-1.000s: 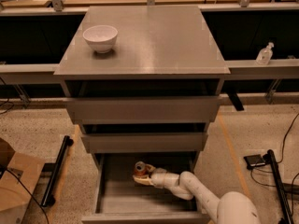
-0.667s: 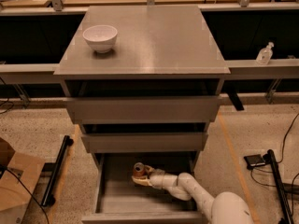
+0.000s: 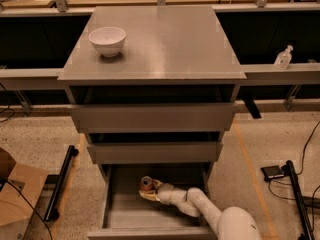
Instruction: Place coke can into bottom drawer
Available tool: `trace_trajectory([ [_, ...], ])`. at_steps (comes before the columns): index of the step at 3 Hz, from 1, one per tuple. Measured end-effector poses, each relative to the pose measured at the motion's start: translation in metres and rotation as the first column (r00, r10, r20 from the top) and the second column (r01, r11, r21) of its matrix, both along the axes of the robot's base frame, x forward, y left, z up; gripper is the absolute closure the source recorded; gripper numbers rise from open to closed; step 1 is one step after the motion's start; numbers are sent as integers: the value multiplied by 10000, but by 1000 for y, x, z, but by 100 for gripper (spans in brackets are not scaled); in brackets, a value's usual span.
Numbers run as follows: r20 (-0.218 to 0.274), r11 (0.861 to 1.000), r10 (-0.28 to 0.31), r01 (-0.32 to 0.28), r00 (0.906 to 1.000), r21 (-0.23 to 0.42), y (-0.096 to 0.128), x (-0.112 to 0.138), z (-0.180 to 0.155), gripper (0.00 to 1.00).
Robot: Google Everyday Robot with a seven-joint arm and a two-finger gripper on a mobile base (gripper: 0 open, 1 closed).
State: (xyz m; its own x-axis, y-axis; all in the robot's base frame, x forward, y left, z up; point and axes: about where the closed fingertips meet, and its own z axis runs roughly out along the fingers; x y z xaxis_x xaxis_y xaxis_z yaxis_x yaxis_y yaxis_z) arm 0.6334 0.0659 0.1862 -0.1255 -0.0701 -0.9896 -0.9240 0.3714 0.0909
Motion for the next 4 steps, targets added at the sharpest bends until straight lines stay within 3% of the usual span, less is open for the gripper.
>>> trace_trajectory([
  [1,-101,10000,-24,25,9999,93,6,0,-8,100],
  [2,-202,9998,-2,6,9998,210,12,-1,-14,83],
  [4,-266,9993,139,-130,9995,361,22,-2,-16,36],
])
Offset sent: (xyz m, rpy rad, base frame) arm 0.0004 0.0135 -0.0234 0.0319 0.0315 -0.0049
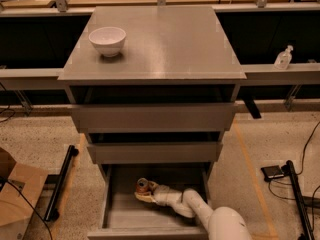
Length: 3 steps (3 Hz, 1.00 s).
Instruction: Place coke can into bottom drawer
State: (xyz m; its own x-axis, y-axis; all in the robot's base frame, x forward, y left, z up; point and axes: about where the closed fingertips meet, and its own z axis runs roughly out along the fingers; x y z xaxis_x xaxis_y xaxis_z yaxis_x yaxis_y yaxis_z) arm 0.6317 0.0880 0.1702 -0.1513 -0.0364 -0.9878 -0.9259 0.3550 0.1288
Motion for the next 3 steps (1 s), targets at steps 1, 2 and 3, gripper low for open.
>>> trace_trajectory([
  [1,-25,9999,94,-93,10000,53,4,0,0,13],
  [2,-45,9998,148,-147,9999,101,6,-1,0,0],
  [3,-45,9998,149,-148,9999,101,6,-1,0,0],
])
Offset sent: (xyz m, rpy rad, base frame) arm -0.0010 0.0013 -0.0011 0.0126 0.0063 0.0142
